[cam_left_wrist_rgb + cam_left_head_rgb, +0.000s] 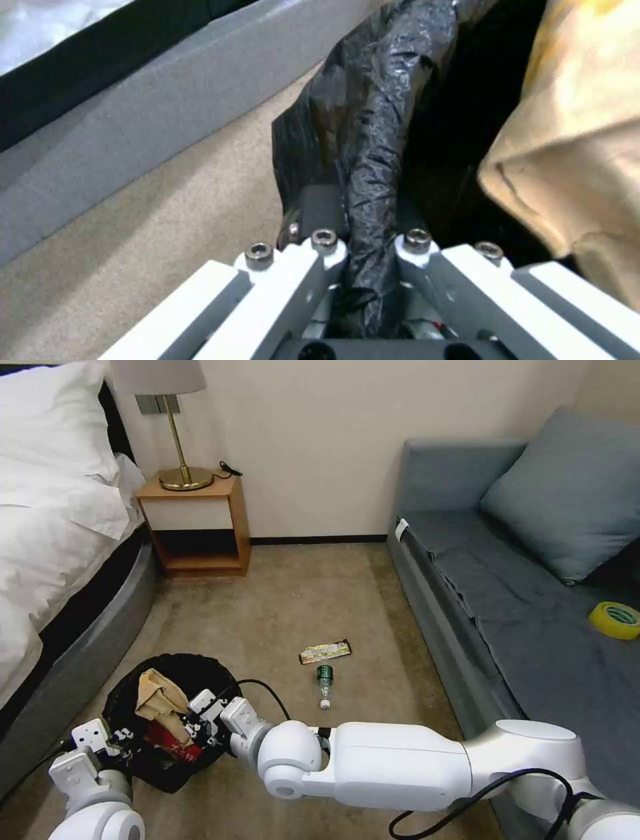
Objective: Pick up the trash bin, then pick up the garbage on the floor and place it into the trash bin.
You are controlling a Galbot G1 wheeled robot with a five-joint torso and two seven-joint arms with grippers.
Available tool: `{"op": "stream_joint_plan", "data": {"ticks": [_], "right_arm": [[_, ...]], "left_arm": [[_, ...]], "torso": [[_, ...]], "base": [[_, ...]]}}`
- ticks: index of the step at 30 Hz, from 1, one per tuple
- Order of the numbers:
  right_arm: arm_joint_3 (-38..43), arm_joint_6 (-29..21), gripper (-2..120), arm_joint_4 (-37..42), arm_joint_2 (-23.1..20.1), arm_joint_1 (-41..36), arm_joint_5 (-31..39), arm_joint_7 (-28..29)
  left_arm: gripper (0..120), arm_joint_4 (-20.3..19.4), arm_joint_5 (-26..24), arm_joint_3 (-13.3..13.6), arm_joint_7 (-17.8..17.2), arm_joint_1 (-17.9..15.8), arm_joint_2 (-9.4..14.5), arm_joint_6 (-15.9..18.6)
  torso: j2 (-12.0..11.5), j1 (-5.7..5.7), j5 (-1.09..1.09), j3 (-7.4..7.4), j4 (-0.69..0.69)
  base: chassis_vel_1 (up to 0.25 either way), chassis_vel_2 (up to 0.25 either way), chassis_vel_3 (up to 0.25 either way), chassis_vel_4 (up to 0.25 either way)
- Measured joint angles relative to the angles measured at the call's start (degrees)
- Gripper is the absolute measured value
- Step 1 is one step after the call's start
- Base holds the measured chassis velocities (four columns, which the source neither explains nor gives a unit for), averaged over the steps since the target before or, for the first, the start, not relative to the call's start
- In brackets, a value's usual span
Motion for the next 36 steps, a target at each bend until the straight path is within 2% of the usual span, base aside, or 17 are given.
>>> {"op": "stream_joint_plan", "data": {"ticks": [4, 5, 10, 13, 14, 18, 19, 20, 23, 24, 26, 27, 28, 29, 32, 33, 36], "right_arm": [[0.4, -0.6, 64, 1.3, -1.0, -0.3, 0.0, 0.2], [0.4, -0.6, 64, 1.3, -1.0, -0.3, 0.0, 0.2], [1.5, -0.7, 82, 2.8, -2.2, -0.2, 0.0, 0.8], [8.2, -0.6, 95, 6.1, -4.5, -1.7, -0.2, 1.2], [8.2, -0.6, 95, 6.1, -4.5, -1.7, -0.2, 1.2], [22.8, 1.6, 100, 12.4, -14.6, -5.9, -2.4, 0.0], [22.8, 1.6, 100, 12.4, -14.6, -5.9, -2.4, 0.0], [25.7, 3.6, 100, 13.6, -17.0, -7.4, -4.5, -0.8], [37.5, 9.5, 100, 17.5, -23.3, -16.2, -18.4, -3.9], [37.5, 9.5, 100, 17.5, -23.3, -16.2, -18.4, -3.9], [48.2, 10.4, 100, 22.1, -24.9, -25.1, -25.3, -4.0], [52.1, 10.4, 100, 23.8, -25.0, -29.8, -27.1, -3.5], [52.1, 10.4, 100, 23.8, -25.0, -29.8, -27.1, -3.5], [56.3, 10.4, 100, 25.2, -24.6, -34.4, -28.6, -3.4], [67.0, 10.5, 100, 29.3, -22.0, -47.5, -35.1, -2.7], [67.0, 10.5, 100, 29.3, -22.0, -47.5, -35.1, -2.7], [70.7, 10.4, 100, 31.4, -18.9, -57.3, -42.9, -1.9]], "left_arm": [[2, 0.0, 0.0, 0.0, 0.0, -0.1, 0.1, 0.0], [2, 0.0, 0.0, 0.0, 0.0, -0.1, 0.1, 0.0], [2, 0.1, 0.0, 0.1, 0.1, -0.2, 0.1, 0.0], [2, 0.1, -0.2, 0.0, 0.1, -0.2, 0.3, 0.0], [2, 0.1, -0.2, 0.0, 0.1, -0.2, 0.3, 0.0], [2, 0.0, -0.7, -0.4, 0.1, -0.2, 0.8, 0.0], [2, 0.0, -0.7, -0.4, 0.1, -0.2, 0.8, 0.0], [2, 0.0, -0.7, -0.4, 0.1, -0.2, 0.9, 0.0], [2, -0.1, -0.8, -0.4, 0.1, -0.1, 1.2, -0.1], [2, -0.1, -0.8, -0.4, 0.1, -0.1, 1.2, -0.1], [2, -0.1, -0.9, -0.6, 0.2, -0.1, 1.3, -0.3], [2, -0.1, -0.9, -0.6, 0.2, -0.1, 1.4, -0.4], [2, -0.1, -0.9, -0.6, 0.2, -0.1, 1.4, -0.4], [2, -0.1, -0.9, -0.7, 0.2, -0.1, 1.4, -0.4], [2, -0.3, -1.0, -0.8, 0.3, 0.0, 1.6, -0.4], [2, -0.3, -1.0, -0.8, 0.3, 0.0, 1.6, -0.4], [2, -0.3, -1.1, -1.2, 0.3, 0.0, 1.7, -0.6]], "torso": [[0.0, 0.00, 0.01, 0.00, 0.00], [0.0, 0.00, 0.01, 0.00, 0.00], [0.0, 0.00, 0.01, 0.00, 0.01], [0.0, 0.00, 0.01, 0.00, 0.02], [0.0, 0.00, 0.01, 0.00, 0.02], [0.0, 0.00, 0.03, 0.00, -0.02], [0.0, 0.00, 0.03, 0.00, -0.02], [0.0, 0.00, 0.02, 0.00, -0.02], [0.0, 0.00, 0.04, 0.00, -0.02], [0.0, 0.00, 0.04, 0.00, -0.02], [0.0, 0.00, 0.00, -0.01, 0.01], [0.0, 0.00, 0.00, -0.01, -0.01], [0.0, 0.00, 0.00, -0.01, -0.01], [0.0, 0.00, 0.06, 0.00, -0.01], [0.0, 0.00, 0.00, 0.00, -0.01], [0.0, 0.00, 0.00, 0.00, -0.01], [0.0, 0.00, 0.01, -0.01, 0.00]], "base": [[0.000, 0.000, 0.000, 0.000], [0.000, 0.000, 0.000, 0.000], [0.000, 0.000, 0.000, 0.000], [0.000, 0.000, 0.000, 0.000], [0.000, 0.000, 0.000, 0.000], [0.000, 0.000, 0.000, 0.000], [0.000, 0.000, 0.000, 0.000], [0.000, 0.000, 0.000, 0.000], [0.000, 0.000, 0.000, 0.000], [0.000, 0.000, 0.000, 0.000], [0.000, 0.000, 0.000, 0.000], [0.000, 0.000, 0.000, 0.000], [0.000, 0.000, 0.000, 0.000], [0.000, 0.000, 0.000, 0.000], [0.000, 0.000, 0.000, 0.000], [0.000, 0.000, 0.000, 0.000], [0.000, 0.000, 0.000, 0.000]]}}
